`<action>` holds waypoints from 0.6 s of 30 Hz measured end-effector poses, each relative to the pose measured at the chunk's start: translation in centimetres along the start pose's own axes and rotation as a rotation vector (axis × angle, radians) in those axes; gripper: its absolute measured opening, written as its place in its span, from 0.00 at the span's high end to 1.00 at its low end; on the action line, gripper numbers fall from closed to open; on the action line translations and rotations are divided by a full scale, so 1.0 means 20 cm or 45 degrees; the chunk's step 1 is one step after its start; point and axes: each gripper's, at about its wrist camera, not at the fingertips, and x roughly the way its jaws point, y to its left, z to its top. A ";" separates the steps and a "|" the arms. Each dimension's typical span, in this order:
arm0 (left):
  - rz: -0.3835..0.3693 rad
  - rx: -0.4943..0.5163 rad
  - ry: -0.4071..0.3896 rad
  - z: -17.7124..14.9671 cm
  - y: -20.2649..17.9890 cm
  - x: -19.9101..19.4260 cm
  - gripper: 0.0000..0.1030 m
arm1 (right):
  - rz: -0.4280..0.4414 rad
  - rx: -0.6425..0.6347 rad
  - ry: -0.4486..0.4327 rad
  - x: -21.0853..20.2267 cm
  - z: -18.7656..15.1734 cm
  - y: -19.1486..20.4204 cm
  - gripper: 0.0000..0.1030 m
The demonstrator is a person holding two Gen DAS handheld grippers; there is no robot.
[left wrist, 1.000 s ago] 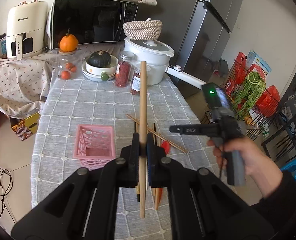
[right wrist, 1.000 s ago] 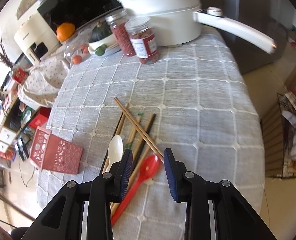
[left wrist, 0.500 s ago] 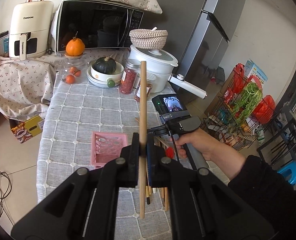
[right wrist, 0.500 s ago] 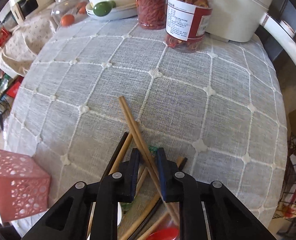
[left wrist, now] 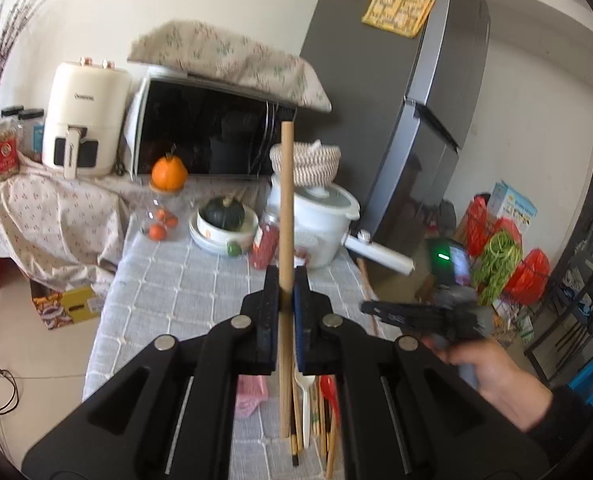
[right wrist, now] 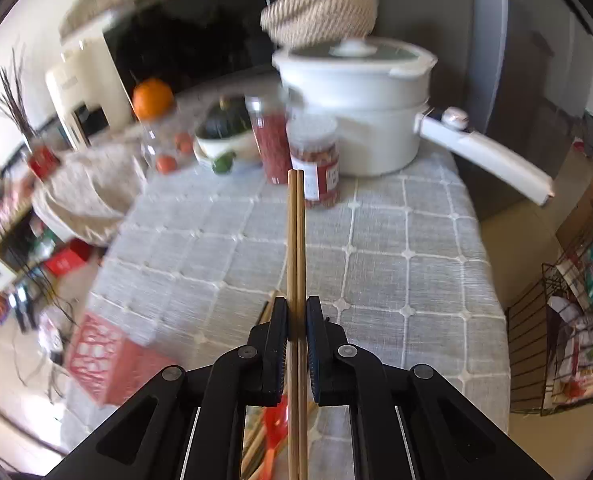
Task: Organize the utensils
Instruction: 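Lift the chopstick with the left gripper over the pink basket while the right gripper grasps another wooden chopstick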
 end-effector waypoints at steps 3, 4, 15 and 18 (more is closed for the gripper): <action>0.029 -0.005 -0.115 0.00 -0.01 -0.02 0.93 | 0.066 0.063 -0.110 -0.18 -0.04 -0.01 0.91; 0.042 -0.003 -0.143 0.00 0.00 -0.02 0.93 | 0.085 0.073 -0.150 -0.24 -0.06 -0.01 0.91; 0.206 0.105 -0.219 -0.11 0.07 0.18 0.93 | 0.215 0.113 -0.314 -0.44 -0.16 0.07 0.91; 0.252 0.088 -0.178 -0.13 0.12 0.25 0.93 | 0.210 0.080 -0.323 -0.44 -0.18 0.10 0.91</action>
